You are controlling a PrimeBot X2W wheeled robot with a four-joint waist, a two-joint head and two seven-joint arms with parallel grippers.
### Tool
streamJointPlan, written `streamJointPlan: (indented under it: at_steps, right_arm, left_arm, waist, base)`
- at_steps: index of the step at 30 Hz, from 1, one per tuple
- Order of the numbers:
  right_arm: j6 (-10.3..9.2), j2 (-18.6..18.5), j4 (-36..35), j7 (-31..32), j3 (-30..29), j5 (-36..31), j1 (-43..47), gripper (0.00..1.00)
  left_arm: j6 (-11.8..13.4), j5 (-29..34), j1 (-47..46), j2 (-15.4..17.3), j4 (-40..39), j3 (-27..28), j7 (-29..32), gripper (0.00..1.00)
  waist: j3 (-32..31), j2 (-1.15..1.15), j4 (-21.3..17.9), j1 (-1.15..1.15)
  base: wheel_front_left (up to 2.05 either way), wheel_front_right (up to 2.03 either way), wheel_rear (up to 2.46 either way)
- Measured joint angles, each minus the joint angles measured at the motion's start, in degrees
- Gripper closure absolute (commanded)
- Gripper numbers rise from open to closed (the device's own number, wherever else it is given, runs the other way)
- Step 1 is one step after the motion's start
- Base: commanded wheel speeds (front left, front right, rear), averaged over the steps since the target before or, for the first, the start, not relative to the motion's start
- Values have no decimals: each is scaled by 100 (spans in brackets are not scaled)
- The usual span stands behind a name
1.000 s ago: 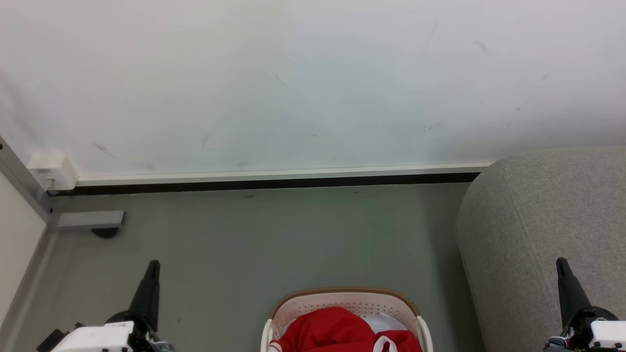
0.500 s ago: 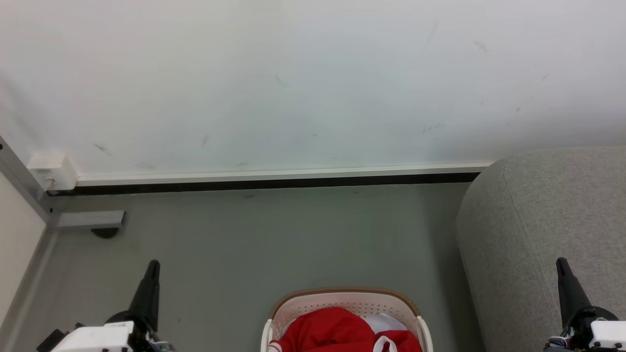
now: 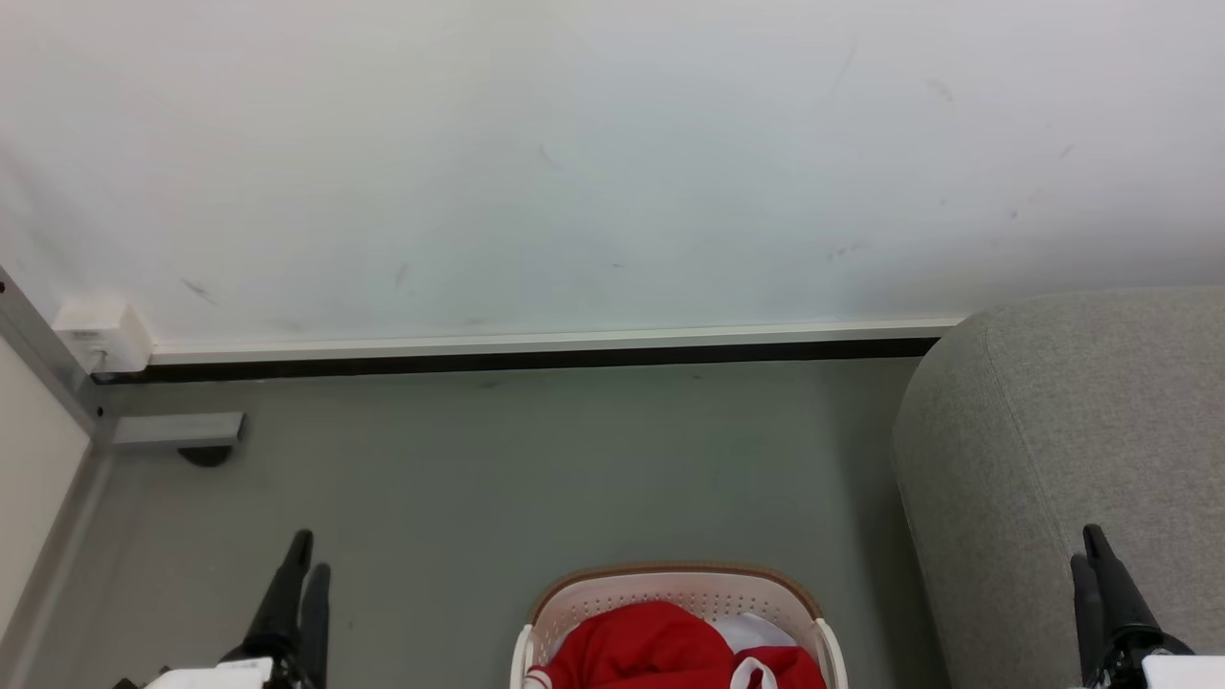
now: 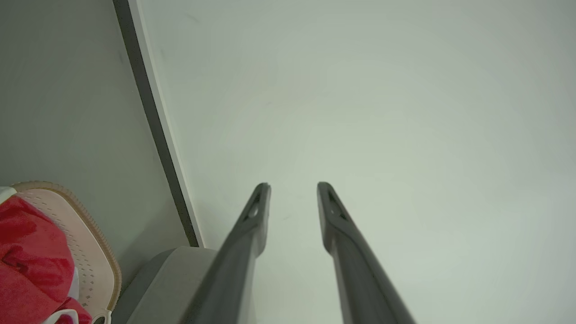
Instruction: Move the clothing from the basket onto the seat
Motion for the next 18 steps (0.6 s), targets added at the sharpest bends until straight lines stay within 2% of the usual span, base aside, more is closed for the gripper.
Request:
streamJointPlan:
  at_steps: [10, 18]
  right_arm:
    - [0, 38, -93, -245, 222, -86, 80, 0]
    - [0, 32, -219, -466, 345, -485, 74, 0]
  left_arm:
    - [11, 89, 97, -20, -140, -92, -250, 0]
    - [11, 632, 97, -20, -333, -122, -459, 0]
  waist:
    - [6, 0, -1, 0]
    - [9, 0, -4, 0]
  base:
    - [0, 0, 0]
    - [0, 0, 0]
